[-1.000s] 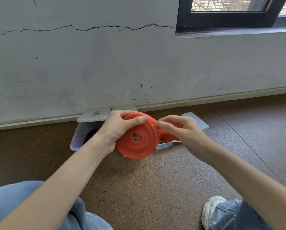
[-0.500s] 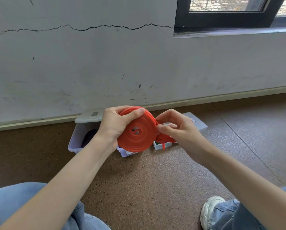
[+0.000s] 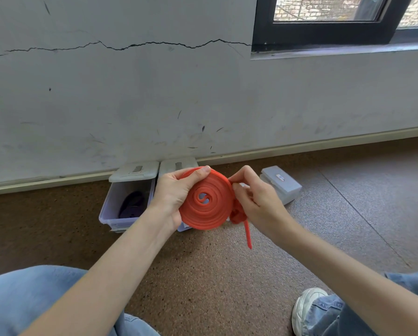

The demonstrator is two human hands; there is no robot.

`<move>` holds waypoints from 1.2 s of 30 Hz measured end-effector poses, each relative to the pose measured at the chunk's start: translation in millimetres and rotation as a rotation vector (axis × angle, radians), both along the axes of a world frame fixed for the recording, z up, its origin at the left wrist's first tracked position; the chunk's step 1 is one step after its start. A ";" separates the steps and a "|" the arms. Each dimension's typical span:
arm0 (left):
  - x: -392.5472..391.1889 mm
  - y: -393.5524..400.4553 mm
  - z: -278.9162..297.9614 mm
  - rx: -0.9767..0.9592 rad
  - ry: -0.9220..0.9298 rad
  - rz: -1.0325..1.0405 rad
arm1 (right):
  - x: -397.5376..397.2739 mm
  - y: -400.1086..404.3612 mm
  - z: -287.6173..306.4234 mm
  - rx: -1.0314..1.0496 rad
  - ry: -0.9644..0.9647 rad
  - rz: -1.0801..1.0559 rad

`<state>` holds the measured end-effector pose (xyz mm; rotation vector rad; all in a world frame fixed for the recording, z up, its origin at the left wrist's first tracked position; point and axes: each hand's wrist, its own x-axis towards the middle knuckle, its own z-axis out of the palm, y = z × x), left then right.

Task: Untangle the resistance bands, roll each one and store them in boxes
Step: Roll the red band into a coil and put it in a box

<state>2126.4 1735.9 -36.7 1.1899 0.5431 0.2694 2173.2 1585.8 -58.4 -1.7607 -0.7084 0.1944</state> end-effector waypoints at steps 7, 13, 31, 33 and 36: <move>12.8 -23.5 -4.5 -0.003 -0.045 0.068 | 6.2 -5.8 -3.9 0.131 0.186 -0.092; 31.4 0.1 -22.8 0.176 0.196 -0.420 | 29.4 -21.2 -17.8 -0.005 0.253 -0.048; 99.3 37.7 -64.5 0.741 0.097 -0.738 | 127.2 -10.7 -45.7 -0.328 0.809 0.453; 106.5 42.6 -67.0 0.823 0.106 -0.794 | 131.4 -3.9 -53.7 -0.358 0.863 0.452; 118.7 44.8 -70.8 0.874 0.100 -0.821 | 137.3 1.3 -67.1 -0.426 0.874 0.460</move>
